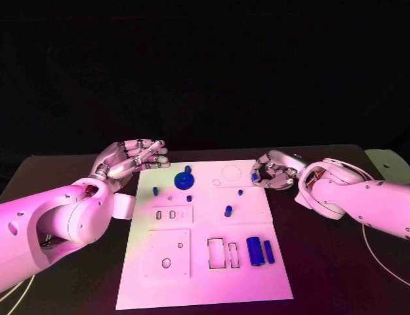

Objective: Assemble the parts on the task board

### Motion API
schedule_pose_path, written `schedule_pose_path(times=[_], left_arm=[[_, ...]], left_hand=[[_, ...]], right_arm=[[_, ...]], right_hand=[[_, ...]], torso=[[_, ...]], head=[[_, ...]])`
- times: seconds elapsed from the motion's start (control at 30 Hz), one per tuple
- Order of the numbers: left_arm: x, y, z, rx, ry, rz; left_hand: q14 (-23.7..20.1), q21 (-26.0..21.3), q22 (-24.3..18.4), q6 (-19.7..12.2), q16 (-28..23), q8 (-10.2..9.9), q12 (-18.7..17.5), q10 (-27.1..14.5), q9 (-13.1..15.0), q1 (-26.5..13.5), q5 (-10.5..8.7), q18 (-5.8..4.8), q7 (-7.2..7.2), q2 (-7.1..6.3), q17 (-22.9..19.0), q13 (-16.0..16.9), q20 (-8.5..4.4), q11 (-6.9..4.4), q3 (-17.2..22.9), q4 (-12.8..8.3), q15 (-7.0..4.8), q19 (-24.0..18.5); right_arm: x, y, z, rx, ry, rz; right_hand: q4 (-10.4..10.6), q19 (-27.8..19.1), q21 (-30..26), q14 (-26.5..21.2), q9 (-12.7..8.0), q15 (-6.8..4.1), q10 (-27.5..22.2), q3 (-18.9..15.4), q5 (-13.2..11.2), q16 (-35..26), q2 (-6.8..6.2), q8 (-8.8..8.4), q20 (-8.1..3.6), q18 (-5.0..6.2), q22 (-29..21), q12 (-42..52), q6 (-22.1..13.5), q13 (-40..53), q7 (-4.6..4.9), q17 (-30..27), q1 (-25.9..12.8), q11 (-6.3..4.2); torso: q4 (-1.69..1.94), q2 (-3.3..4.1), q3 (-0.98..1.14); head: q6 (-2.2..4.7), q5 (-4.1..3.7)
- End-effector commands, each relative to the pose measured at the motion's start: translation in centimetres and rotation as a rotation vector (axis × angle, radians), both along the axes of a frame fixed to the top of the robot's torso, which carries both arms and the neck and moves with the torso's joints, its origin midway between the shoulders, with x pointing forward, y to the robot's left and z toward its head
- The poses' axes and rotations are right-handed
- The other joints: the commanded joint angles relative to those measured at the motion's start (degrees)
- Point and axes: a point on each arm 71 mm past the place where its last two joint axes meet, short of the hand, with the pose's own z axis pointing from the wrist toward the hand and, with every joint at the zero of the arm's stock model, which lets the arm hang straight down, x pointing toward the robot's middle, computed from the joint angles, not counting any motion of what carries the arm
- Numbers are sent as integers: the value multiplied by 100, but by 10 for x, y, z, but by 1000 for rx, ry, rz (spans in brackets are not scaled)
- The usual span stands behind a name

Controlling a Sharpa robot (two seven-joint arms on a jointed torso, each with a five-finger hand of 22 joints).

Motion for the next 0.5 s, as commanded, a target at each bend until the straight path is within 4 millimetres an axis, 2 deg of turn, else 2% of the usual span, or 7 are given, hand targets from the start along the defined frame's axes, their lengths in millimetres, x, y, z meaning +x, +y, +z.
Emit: schedule_pose_path(times=[0.03, 0.2, 0.43, 0.5], left_arm=[[0, -2, 1, -10, -4, -19], [0, -2, 1, -9, -4, -18], [0, -1, 1, -8, -4, -15], [0, -1, 1, -7, -3, -14]], left_hand=[[-33, -20, -9, 0, -29, -34, -30, 38, 6, 35, 6, 82, 31, 11, 5, -1, 2, -16, 35, -4, 20, 45], [-33, -20, -9, 0, -29, -34, -30, 38, 6, 35, 6, 82, 31, 11, 5, -1, 2, -16, 35, -4, 20, 45], [-33, -20, -9, 0, -29, -34, -30, 38, 6, 35, 6, 82, 31, 11, 5, -1, 2, -16, 35, -4, 20, 45], [-33, -20, -9, 0, -29, -34, -30, 38, 6, 35, 6, 82, 31, 11, 5, -1, 2, -16, 35, -4, 20, 45]], right_arm=[[0, 1, -2, -18, 12, 6], [1, 1, -1, -20, -11, -7], [-4, 4, 5, -2, -58, -16], [-8, 7, 8, 5, -67, -13]], right_hand=[[-25, 609, 31, 516, 59, -59, 88, 65, -38, 24, 88, 103, -63, -39, 1509, 32, 128, 866, -61, 1128, -2, -72], [-91, 609, 31, 517, 112, -110, 98, 137, -40, 24, 174, 206, -113, -39, 1509, 34, 211, 871, -125, 1130, -10, -130], [-101, 609, 31, 515, 127, -124, 77, 171, -26, 21, 227, 226, -133, -39, 1509, 2, 184, 843, -130, 1124, -50, -140], [-107, 609, 31, 516, 134, -126, 76, 183, -18, 22, 243, 238, -137, -39, 1509, 0, 187, 842, -137, 1127, -55, -145]], torso=[[0, 1, 3], [-3, -1, 4], [-3, -2, 7], [2, -10, 2]], head=[[-7, -2], [-17, -2], [-28, 28], [-33, 33]])
